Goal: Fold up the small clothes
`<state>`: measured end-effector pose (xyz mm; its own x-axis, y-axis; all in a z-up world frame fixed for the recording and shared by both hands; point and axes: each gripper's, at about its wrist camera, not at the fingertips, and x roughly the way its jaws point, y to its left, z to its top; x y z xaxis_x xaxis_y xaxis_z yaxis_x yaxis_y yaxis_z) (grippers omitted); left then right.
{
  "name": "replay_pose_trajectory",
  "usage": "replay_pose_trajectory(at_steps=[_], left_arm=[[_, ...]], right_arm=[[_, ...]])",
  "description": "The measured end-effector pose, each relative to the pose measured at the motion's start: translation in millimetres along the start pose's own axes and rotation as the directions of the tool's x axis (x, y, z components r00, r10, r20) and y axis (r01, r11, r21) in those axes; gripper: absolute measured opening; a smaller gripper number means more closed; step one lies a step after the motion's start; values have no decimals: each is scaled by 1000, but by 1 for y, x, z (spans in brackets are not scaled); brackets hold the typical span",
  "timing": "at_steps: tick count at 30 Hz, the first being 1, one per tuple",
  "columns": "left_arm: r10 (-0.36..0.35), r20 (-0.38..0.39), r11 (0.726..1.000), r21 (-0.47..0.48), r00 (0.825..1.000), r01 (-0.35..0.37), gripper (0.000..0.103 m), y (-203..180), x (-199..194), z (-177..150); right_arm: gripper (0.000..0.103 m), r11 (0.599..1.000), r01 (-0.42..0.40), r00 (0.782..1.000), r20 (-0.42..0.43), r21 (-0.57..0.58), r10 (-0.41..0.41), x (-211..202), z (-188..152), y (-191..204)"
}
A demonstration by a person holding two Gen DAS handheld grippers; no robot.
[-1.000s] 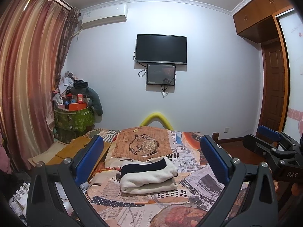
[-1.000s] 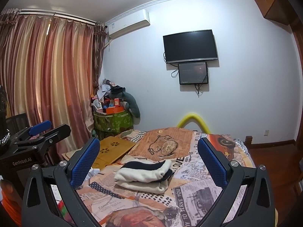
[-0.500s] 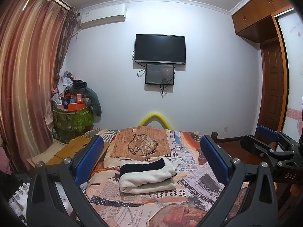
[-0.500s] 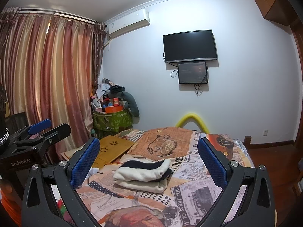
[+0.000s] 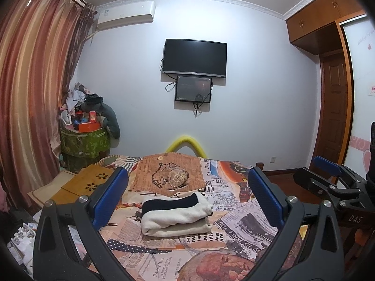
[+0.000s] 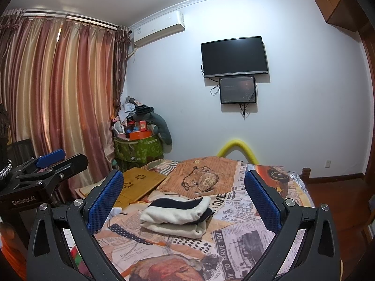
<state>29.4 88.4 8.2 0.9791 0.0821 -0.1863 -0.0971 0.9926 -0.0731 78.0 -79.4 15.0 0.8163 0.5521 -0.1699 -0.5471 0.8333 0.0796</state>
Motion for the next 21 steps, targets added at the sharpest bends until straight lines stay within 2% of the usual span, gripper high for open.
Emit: replay_pose_trajectory(at_steps=[21], left_arm=[[-17,-17,1000,24,1000,17,103,0,3,-2]], right_arm=[[102,1000,6,1000,-13,6,-6,2,-2,1]])
